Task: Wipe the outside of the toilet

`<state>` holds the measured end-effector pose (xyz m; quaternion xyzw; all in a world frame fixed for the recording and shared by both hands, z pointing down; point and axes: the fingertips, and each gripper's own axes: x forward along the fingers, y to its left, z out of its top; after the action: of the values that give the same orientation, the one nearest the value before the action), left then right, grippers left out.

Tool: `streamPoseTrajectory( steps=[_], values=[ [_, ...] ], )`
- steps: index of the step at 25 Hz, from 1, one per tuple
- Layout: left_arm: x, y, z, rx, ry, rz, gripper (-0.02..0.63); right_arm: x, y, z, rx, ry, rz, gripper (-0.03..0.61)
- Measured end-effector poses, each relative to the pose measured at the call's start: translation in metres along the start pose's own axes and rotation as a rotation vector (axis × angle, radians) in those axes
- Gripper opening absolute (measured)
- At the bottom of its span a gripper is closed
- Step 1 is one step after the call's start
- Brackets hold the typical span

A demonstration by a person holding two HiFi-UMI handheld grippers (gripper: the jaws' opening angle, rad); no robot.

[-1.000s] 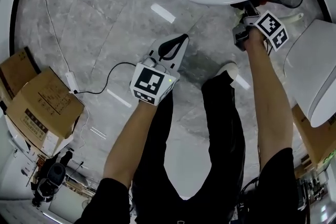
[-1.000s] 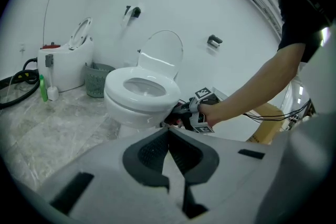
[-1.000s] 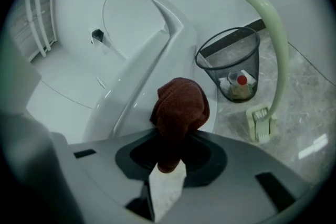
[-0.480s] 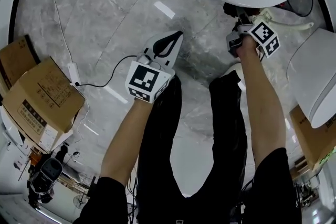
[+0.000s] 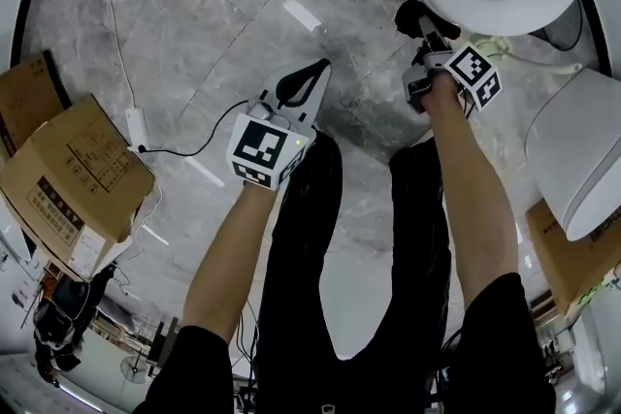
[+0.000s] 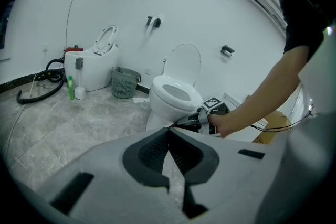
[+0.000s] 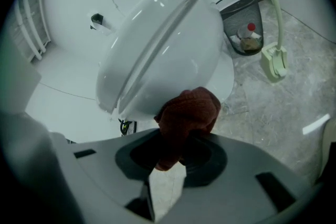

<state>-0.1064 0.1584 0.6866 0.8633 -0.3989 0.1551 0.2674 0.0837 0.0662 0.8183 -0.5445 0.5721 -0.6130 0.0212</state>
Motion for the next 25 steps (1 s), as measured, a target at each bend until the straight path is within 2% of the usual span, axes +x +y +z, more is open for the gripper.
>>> streamPoseTrajectory(
  steps=[5, 9, 16, 18, 21, 23, 25],
  values=[
    [-0.019, 0.022, 0.008, -0.008, -0.005, 0.007, 0.000, 0.013, 0.034, -0.017, -0.002, 0.011, 0.006, 0.091],
    [-0.037, 0.039, 0.015, -0.009, -0.012, 0.014, 0.000, 0.016, 0.056, -0.025, -0.068, -0.005, 0.000, 0.091],
    [-0.064, 0.057, 0.029, -0.004, -0.013, 0.012, 0.000, 0.008, 0.074, -0.036, -0.087, -0.002, -0.005, 0.091],
    [-0.076, 0.058, 0.038, 0.003, -0.014, 0.002, 0.000, -0.005, 0.076, -0.045, -0.130, 0.016, -0.045, 0.092],
    [-0.095, 0.057, 0.056, 0.023, -0.007, -0.011, 0.000, -0.036, 0.074, -0.065, -0.252, 0.084, -0.157, 0.100],
    [-0.105, 0.048, 0.072, 0.030, 0.001, -0.018, 0.000, -0.066, 0.081, -0.075, -0.258, 0.127, -0.174, 0.100],
    [-0.117, 0.035, 0.089, 0.038, 0.011, -0.026, 0.000, -0.100, 0.095, -0.082, -0.225, 0.147, -0.154, 0.100]
  ],
)
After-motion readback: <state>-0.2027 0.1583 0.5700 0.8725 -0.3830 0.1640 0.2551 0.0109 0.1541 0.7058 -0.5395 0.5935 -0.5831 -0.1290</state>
